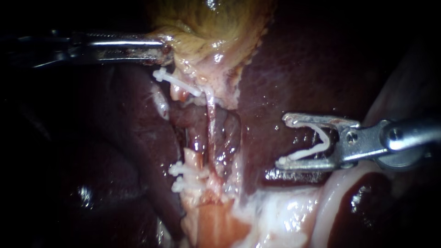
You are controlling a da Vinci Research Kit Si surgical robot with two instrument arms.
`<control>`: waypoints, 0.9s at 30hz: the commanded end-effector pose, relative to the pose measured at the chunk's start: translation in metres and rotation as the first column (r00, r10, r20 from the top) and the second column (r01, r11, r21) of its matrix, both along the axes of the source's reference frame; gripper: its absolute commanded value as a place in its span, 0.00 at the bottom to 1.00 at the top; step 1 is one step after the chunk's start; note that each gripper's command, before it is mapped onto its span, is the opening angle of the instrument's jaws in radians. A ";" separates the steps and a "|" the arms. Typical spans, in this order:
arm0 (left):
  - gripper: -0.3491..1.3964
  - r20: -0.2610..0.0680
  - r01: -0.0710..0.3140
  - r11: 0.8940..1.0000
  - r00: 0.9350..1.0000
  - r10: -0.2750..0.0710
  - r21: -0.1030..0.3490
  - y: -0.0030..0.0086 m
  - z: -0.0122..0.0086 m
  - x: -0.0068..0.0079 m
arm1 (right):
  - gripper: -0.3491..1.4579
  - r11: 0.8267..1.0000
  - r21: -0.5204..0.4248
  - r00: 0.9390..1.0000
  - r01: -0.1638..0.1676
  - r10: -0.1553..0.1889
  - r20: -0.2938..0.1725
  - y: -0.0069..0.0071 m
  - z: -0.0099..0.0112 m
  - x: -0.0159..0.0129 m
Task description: Clipping first clip right tube
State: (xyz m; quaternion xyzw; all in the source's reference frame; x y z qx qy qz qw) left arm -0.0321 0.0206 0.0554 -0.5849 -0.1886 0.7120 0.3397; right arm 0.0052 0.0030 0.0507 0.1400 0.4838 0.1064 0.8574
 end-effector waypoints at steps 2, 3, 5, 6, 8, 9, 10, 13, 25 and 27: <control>0.00 0.002 -0.002 1.000 1.000 0.002 0.002 0.0001 -0.0003 0.0004 | 0.47 1.000 0.000 1.000 -0.001 0.001 0.000 0.0000 0.0000 0.0000; 0.00 0.004 -0.004 1.000 1.000 0.004 0.004 0.0003 -0.0007 0.0008 | 0.47 1.000 0.000 1.000 -0.001 0.001 0.000 0.0000 0.0001 0.0000; 0.00 0.011 -0.011 1.000 1.000 0.011 0.012 0.0008 -0.0018 0.0017 | 0.47 1.000 0.001 1.000 0.001 -0.001 -0.001 0.0000 0.0001 0.0001; 0.00 0.011 -0.011 1.000 1.000 0.011 0.015 0.0010 -0.0024 0.0021 | 0.47 1.000 0.003 1.000 0.003 -0.003 -0.002 0.0000 0.0001 0.0001; 0.00 0.010 -0.004 1.000 1.000 0.003 0.020 0.0014 -0.0037 0.0030 | 0.47 1.000 0.010 1.000 0.014 -0.014 -0.008 0.0001 0.0002 0.0002; 0.00 0.015 0.000 1.000 1.000 0.000 0.023 0.0016 -0.0046 0.0036 | 0.47 1.000 0.015 1.000 0.020 -0.020 -0.011 0.0001 0.0003 0.0004; 0.00 0.022 0.006 1.000 1.000 -0.006 0.024 0.0017 -0.0053 0.0041 | 0.47 1.000 0.018 1.000 0.024 -0.024 -0.013 0.0002 0.0003 0.0005; 0.00 0.025 0.015 0.999 1.000 -0.015 0.028 0.0017 -0.0072 0.0057 | 0.47 0.998 0.033 0.999 0.046 -0.045 -0.025 0.0003 0.0004 0.0009; 0.00 0.024 0.024 0.999 0.999 -0.025 0.031 0.0015 -0.0087 0.0074 | 0.47 0.965 0.218 0.988 0.146 -0.132 -0.076 0.0007 0.0010 0.0067; 0.00 0.024 0.024 0.999 0.999 -0.025 0.031 0.0015 -0.0088 0.0074 | 0.47 0.957 0.246 0.987 0.152 -0.135 -0.083 0.0008 0.0012 0.0080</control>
